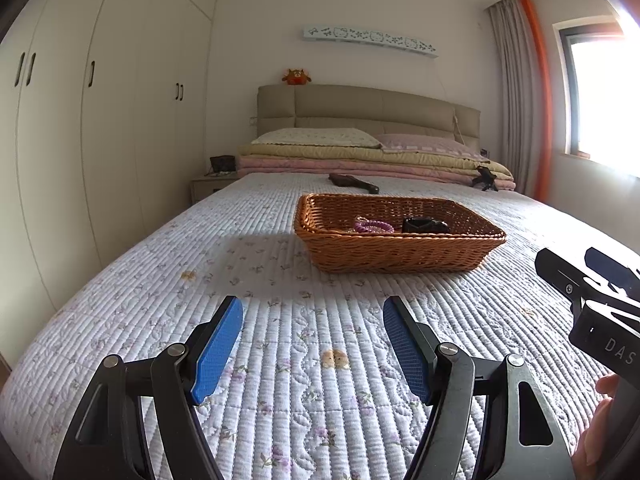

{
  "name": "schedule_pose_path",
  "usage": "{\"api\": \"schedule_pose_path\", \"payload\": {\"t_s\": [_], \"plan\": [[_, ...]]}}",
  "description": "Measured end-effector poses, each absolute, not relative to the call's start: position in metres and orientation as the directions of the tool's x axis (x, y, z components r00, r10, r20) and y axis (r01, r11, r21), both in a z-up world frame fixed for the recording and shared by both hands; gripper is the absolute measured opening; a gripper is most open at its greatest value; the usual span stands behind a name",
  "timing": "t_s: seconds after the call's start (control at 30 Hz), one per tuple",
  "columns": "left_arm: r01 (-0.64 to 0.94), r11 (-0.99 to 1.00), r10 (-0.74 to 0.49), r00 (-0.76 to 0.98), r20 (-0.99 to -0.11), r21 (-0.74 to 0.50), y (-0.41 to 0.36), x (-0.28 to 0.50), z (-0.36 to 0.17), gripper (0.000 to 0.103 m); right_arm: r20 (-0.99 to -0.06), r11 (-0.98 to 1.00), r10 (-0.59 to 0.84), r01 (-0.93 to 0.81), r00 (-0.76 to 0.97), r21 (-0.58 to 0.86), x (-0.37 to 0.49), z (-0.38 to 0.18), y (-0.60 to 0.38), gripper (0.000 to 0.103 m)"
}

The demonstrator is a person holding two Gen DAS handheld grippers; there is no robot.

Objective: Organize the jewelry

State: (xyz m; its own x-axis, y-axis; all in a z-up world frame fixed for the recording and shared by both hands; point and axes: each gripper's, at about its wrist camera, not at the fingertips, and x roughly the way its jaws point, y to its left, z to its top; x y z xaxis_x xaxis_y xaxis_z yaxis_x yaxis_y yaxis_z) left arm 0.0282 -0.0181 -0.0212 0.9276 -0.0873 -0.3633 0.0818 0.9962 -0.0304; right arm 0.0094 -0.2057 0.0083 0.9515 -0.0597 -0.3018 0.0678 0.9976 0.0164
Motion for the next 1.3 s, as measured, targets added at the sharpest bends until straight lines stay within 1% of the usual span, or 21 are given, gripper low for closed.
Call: {"api": "schedule_pose_path", "payload": {"t_s": [0.73, 0.83, 0.93, 1.2, 1.3], "plan": [[0.087, 0.996, -0.088, 0.929, -0.360, -0.021, -0.020, 0.026, -0.021, 0.074, -0.308, 0.997, -0.065, 0.074, 0.949, 0.019, 0.012, 0.006, -0.209, 0.096], [0.078, 0.997, -0.077, 0.930, -0.360, -0.012, -0.021, 0.026, -0.022, 0.075, -0.308, 0.997, -0.066, 0.078, 0.949, 0.025, 0.012, 0.006, -0.210, 0.100], [0.056, 0.998, -0.055, 0.937, -0.346, -0.007, -0.020, 0.023, -0.021, 0.077, -0.309, 0.996, -0.062, 0.077, 0.949, 0.037, 0.013, 0.006, -0.211, 0.101], [0.048, 0.999, -0.048, 0.948, -0.314, -0.007, -0.018, 0.016, -0.017, 0.078, -0.311, 0.996, -0.062, 0.078, 0.949, 0.039, 0.013, 0.005, -0.211, 0.101], [0.059, 0.998, -0.059, 0.947, -0.315, -0.012, -0.017, 0.016, -0.017, 0.078, -0.311, 0.996, -0.063, 0.079, 0.948, 0.039, 0.013, 0.005, -0.211, 0.101]]}}
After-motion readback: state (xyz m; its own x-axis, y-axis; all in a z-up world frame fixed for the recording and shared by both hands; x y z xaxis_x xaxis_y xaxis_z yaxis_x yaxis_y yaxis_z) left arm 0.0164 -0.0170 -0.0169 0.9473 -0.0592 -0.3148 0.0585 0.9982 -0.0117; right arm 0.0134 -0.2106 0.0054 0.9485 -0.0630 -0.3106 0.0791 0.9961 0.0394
